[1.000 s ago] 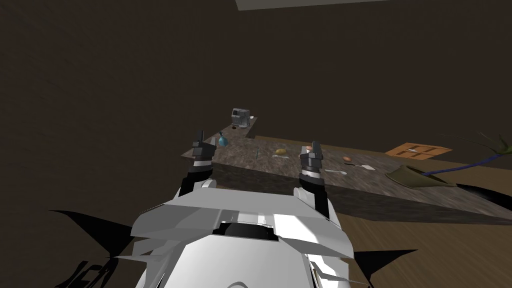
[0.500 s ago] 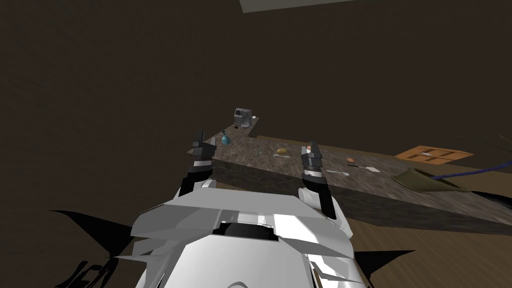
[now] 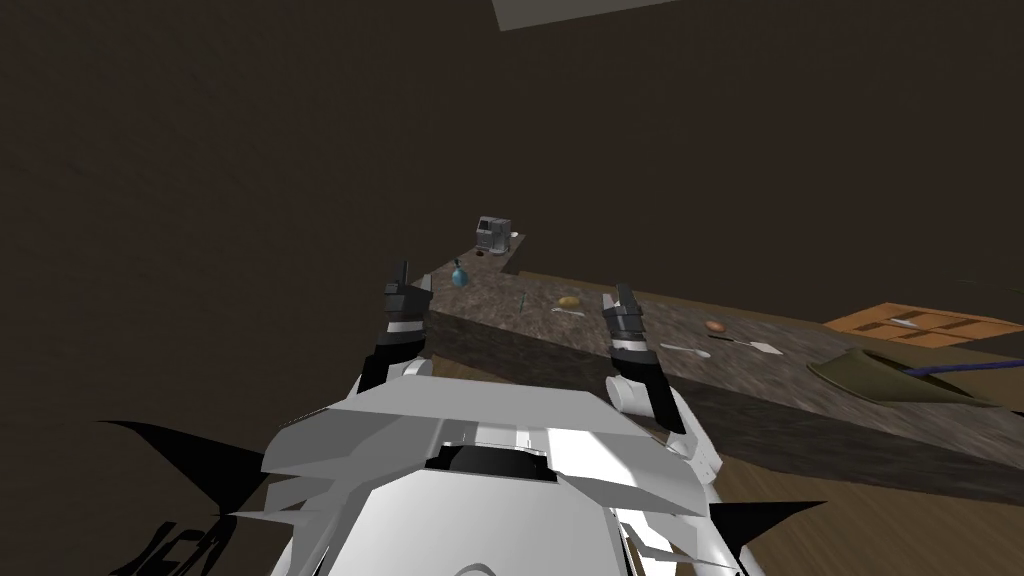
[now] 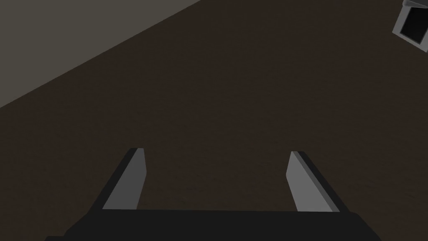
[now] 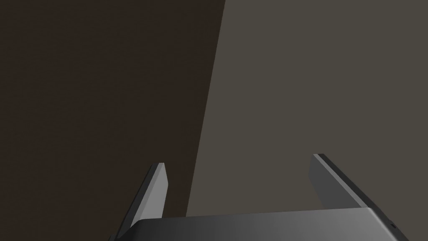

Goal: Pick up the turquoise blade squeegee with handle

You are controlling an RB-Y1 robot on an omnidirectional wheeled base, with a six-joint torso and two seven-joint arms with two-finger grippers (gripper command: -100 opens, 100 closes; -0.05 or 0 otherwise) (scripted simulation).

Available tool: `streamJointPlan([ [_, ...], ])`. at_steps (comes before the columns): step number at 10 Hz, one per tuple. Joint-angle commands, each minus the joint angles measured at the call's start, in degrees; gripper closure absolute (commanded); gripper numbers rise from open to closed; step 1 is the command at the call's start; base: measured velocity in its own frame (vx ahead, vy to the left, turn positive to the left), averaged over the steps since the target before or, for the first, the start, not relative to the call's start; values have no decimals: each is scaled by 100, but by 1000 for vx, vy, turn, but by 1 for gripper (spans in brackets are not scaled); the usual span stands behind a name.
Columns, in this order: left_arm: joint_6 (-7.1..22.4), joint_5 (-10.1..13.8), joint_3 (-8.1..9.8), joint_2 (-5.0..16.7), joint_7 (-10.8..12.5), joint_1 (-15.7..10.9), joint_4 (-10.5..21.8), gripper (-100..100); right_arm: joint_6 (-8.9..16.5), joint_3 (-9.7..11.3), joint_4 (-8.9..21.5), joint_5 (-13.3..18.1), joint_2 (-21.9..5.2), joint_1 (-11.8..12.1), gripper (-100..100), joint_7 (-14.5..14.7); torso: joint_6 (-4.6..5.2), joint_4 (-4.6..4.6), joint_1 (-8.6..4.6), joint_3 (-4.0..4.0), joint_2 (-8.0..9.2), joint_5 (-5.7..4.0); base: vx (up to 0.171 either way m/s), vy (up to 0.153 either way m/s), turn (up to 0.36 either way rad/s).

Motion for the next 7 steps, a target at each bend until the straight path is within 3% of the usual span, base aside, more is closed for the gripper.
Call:
streamJointPlan([
  [1,0,0,0,0,0,0,0,0,50,-9,97,-153,-286,-3,-100,47,0,0,0,0,0,0,-59,13,112],
  [6,0,0,0,0,0,0,0,0,106,15,335,-448,-916,-1,-100,121,-2,-2,6,-4,-7,1,-31,18,101],
  [7,0,0,0,0,0,0,0,0,139,55,466,-606,-1140,11,-100,161,0,-2,6,-5,-8,1,-37,30,164],
])
